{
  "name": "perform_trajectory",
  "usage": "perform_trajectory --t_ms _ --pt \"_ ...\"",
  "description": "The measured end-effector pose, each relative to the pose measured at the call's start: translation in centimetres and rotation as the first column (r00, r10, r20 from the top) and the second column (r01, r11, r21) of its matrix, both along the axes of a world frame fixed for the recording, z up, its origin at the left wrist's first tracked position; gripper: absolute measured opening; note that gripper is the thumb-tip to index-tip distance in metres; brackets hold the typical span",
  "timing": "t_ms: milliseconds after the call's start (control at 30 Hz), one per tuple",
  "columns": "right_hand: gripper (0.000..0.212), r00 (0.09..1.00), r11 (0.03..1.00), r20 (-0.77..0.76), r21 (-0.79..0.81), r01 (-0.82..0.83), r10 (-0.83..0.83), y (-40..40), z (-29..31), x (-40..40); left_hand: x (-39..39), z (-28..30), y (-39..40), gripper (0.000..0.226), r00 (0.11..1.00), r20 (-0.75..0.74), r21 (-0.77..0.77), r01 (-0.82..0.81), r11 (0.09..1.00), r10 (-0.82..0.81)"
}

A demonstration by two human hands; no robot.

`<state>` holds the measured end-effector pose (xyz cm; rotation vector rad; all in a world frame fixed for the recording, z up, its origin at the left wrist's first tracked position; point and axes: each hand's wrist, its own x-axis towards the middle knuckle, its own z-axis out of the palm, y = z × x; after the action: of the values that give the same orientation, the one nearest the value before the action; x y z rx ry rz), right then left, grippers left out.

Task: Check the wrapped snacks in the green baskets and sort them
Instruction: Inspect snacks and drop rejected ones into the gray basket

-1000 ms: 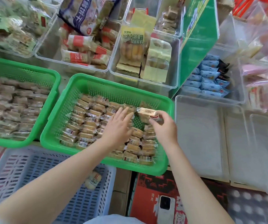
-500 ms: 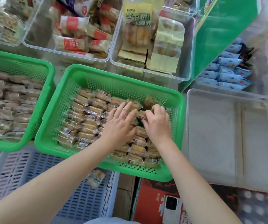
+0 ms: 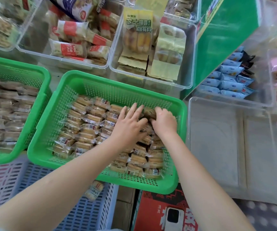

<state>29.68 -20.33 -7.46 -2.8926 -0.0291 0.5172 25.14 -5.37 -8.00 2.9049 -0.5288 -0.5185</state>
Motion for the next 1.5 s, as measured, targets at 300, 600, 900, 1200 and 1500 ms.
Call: perform_trajectory --t_ms 300,600,900,1200,1500 --pt "0.015 0.919 0.788 0.015 0.52 0.329 -0.393 -3.2 5.6 -2.5 1.3 1.1 0.3 0.052 0.99 -0.1 0.007 -0.095 0.995 0.095" --pt "0.029 0.793 0.246 -0.487 0.772 0.587 -0.365 -2.9 8.2 -11.6 -5.7 9.5 0.4 0.04 0.551 -0.803 -0.554 -0.831 0.058 0.23" --pt "0.041 0.922 0.374 -0.198 0.87 0.321 -0.332 -0.1 13.0 -17.7 -13.6 14.0 1.4 0.041 0.438 -0.894 -0.394 -0.87 -0.296 -0.098" --pt "0.032 0.91 0.423 -0.062 0.871 0.249 -0.409 0.2 15.2 -22.8 -19.6 16.6 2.6 0.031 0.491 -0.857 -0.384 -0.812 -0.44 -0.157" --pt "0.024 0.757 -0.215 -0.582 0.813 0.541 -0.297 1.1 15.2 -25.2 -22.1 17.4 2.8 0.029 0.546 -0.82 -0.436 -0.79 -0.431 -0.172"
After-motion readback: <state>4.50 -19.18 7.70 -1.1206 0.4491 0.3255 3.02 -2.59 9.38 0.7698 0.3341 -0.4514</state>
